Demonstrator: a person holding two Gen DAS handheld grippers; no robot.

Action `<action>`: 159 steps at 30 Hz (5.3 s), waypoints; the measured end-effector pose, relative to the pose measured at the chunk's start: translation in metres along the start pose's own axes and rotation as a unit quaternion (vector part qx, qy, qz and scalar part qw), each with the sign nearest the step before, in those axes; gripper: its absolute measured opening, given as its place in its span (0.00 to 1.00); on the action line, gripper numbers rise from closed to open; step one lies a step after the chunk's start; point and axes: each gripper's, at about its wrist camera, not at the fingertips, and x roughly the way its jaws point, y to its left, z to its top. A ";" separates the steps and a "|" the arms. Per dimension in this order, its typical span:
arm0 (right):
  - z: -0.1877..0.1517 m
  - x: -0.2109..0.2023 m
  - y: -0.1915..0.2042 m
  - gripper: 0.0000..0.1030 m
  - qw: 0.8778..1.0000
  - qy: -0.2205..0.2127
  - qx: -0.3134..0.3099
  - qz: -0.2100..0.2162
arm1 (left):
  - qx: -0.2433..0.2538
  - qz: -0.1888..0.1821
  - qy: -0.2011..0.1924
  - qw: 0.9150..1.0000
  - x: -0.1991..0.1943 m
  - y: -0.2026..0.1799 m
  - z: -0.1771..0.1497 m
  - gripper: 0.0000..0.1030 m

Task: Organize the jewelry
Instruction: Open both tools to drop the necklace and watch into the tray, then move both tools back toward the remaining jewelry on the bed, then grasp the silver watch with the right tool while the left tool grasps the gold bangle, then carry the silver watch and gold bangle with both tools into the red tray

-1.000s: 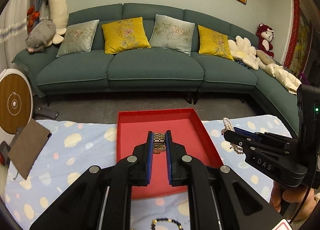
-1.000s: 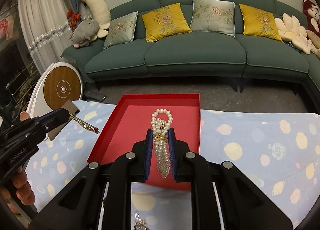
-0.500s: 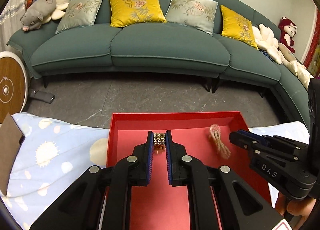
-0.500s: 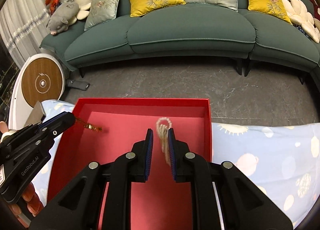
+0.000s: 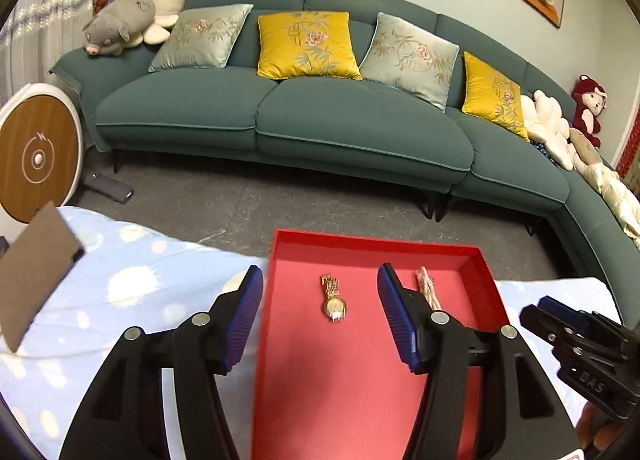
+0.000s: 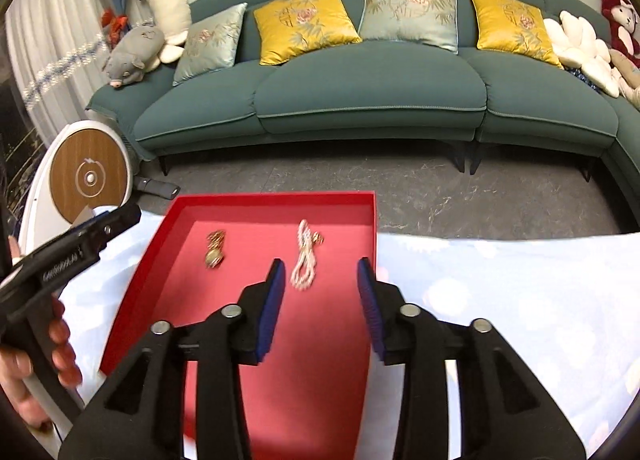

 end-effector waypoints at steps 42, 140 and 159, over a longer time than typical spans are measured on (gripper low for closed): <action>-0.192 -0.070 0.050 0.61 0.988 0.089 -0.122 0.024 | 0.054 0.028 0.126 0.990 -0.119 0.026 -0.217 0.71; -0.066 -0.073 0.033 0.23 0.999 -0.022 -0.034 0.015 | 0.048 -0.011 0.031 0.998 -0.054 -0.016 -0.080 0.51; -0.033 0.045 0.019 0.23 1.000 0.017 -0.001 -0.002 | 0.042 0.014 0.057 0.997 0.039 -0.010 -0.060 0.52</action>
